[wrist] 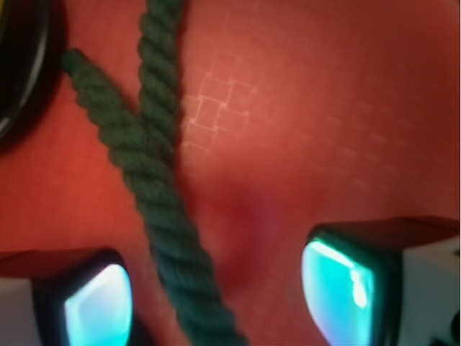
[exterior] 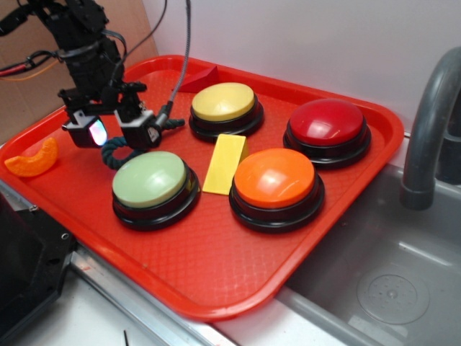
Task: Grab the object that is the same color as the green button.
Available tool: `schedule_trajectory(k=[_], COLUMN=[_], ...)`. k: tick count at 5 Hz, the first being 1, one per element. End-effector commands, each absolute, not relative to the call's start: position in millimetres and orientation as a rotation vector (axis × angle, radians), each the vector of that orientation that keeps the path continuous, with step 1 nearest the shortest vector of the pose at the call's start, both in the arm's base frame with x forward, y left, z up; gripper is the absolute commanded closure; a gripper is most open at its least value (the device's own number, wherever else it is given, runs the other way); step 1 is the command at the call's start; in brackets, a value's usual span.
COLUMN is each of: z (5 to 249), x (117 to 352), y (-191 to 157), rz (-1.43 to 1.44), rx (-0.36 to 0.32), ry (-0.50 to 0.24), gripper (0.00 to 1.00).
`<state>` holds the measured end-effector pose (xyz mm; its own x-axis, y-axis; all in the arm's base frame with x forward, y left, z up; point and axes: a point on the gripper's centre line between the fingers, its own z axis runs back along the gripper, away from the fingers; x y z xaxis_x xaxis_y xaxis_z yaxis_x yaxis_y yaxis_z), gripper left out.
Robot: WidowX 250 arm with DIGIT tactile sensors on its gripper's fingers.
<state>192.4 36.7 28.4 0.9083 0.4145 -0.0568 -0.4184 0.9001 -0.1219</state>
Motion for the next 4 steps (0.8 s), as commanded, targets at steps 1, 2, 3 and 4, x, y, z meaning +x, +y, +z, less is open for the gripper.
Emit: schedule_trajectory(k=[1,2,3,4], z=[13.1,22.0,61.9,112.5], x=[191.3,192.8,195.1,190.8], y=[31.4,30.9,35.3,47.8], rz=[0.419,0.409,0.344,0.328], rx=[-0.122,-0.135,-0.126,-0.062], ry=[0.025,0.016,0.014,-0.107], gripper=[1.0,1.0,1.0,1.0])
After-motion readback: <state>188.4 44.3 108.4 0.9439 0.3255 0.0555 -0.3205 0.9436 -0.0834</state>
